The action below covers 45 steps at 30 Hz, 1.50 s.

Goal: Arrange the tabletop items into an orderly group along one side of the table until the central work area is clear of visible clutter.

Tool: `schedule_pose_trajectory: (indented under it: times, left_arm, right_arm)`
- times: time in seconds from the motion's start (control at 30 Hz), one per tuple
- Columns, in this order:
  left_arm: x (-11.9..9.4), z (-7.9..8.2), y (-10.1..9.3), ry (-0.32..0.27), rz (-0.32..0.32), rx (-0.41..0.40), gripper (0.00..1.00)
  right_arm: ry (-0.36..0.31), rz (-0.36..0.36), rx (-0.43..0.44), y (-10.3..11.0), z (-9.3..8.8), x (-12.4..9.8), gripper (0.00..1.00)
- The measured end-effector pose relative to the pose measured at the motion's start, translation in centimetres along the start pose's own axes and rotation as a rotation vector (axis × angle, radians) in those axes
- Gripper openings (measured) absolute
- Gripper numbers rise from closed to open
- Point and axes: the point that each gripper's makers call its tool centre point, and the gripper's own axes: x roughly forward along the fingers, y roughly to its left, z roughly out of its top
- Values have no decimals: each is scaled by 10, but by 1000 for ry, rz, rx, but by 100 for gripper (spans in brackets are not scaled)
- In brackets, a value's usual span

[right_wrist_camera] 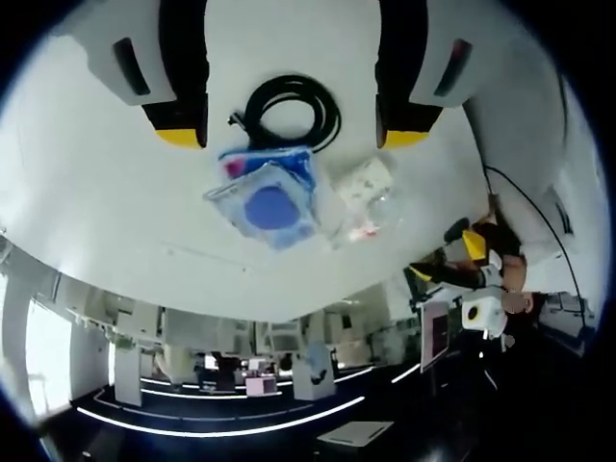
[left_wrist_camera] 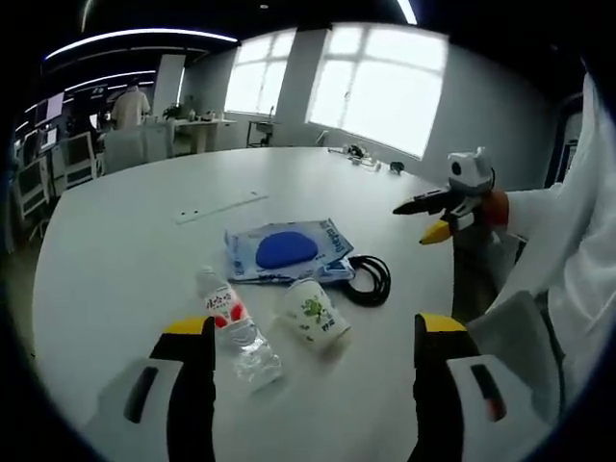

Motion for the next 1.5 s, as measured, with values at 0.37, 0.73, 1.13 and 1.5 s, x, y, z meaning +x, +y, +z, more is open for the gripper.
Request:
schedule_pose_trajectory:
  times: [0.37, 0.73, 1.13, 1.5]
  left_arm:
    - [21, 13, 12, 8, -27, 18, 88]
    - [39, 27, 32, 8, -35, 38, 88]
    - [58, 41, 46, 14, -48, 58, 86]
    - [80, 52, 62, 25, -51, 79, 82]
  right_arm:
    - [8, -29, 27, -10, 5, 14, 63]
    - [18, -53, 48, -21, 7, 30, 58]
    - [31, -61, 66, -26, 8, 48, 56]
    - [43, -82, 86, -36, 7, 61, 52]
